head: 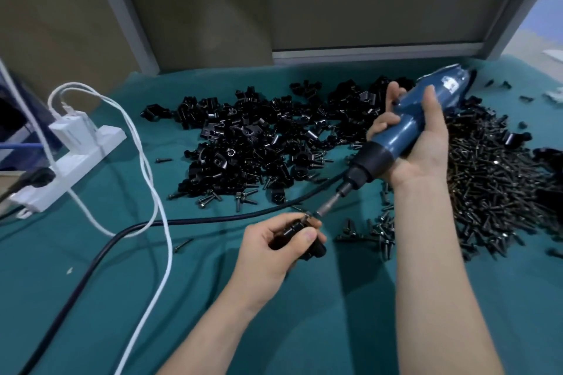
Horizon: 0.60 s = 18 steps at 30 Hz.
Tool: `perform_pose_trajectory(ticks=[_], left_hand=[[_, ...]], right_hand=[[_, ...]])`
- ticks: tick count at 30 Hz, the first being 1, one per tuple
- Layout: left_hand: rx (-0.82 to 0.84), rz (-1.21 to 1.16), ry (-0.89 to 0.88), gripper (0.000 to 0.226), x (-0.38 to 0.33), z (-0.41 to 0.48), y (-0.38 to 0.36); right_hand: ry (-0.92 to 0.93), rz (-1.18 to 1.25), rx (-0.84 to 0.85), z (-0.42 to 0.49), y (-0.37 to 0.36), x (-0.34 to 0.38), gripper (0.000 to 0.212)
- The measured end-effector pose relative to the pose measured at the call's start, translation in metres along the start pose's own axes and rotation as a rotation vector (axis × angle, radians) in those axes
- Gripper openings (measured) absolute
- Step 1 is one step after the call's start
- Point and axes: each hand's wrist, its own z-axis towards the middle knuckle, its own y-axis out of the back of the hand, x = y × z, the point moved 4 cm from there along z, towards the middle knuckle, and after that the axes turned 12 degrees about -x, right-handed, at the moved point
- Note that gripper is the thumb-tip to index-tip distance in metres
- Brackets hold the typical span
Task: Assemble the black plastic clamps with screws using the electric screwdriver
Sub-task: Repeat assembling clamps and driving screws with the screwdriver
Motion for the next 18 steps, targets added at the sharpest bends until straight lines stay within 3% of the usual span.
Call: perform_pose_trajectory(ticks=[7, 18], left_hand=[[0.013, 0.041, 0.014, 0.017, -0.002, 0.001, 0.002], [0.036, 0.041, 0.003, 0.021, 0.0, 0.0, 0.001]], right_hand=[[0.029, -0.099, -0.024, -0.003, -0.009, -0.007, 0.035], [0.072, -0.042, -0.047, -0.007, -0.007, 0.003, 0.034]])
